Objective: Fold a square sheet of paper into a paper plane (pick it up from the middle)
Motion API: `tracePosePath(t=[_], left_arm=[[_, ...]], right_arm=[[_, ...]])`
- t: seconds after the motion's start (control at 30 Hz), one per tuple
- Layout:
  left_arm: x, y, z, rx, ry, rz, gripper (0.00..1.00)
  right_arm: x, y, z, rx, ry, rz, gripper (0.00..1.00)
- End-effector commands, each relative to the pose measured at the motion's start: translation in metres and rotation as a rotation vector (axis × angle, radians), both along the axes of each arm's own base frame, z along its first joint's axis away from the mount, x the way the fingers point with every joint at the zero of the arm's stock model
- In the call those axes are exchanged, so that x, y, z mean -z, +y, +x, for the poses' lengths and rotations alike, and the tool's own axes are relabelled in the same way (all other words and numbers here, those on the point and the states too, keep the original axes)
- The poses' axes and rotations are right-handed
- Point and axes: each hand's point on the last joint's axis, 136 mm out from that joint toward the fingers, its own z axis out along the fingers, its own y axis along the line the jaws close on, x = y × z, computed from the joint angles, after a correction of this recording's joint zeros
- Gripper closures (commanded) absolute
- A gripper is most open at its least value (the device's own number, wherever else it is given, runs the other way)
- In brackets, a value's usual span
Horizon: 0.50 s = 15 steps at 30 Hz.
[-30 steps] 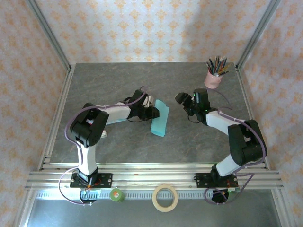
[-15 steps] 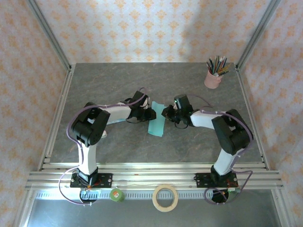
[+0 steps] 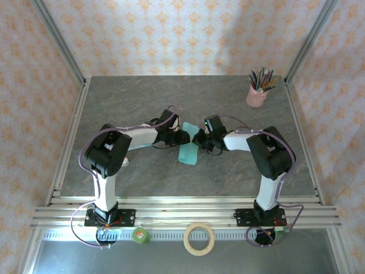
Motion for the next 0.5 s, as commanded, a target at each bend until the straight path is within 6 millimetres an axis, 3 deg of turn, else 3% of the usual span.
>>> tracePosePath(t=[0.0, 0.33, 0.47], left_arm=[[-0.011, 0.029, 0.001, -0.112, -0.002, 0.112, 0.44], [-0.006, 0.008, -0.016, -0.057, 0.049, 0.022, 0.37], [0.003, 0.012, -0.018, -0.049, 0.061, 0.072, 0.40]], right_arm=[[0.030, -0.014, -0.014, 0.028, 0.095, -0.093, 0.92], [0.012, -0.002, -0.005, 0.066, 0.084, 0.010, 0.92], [0.006, -0.002, -0.001, 0.076, 0.075, 0.029, 0.92]])
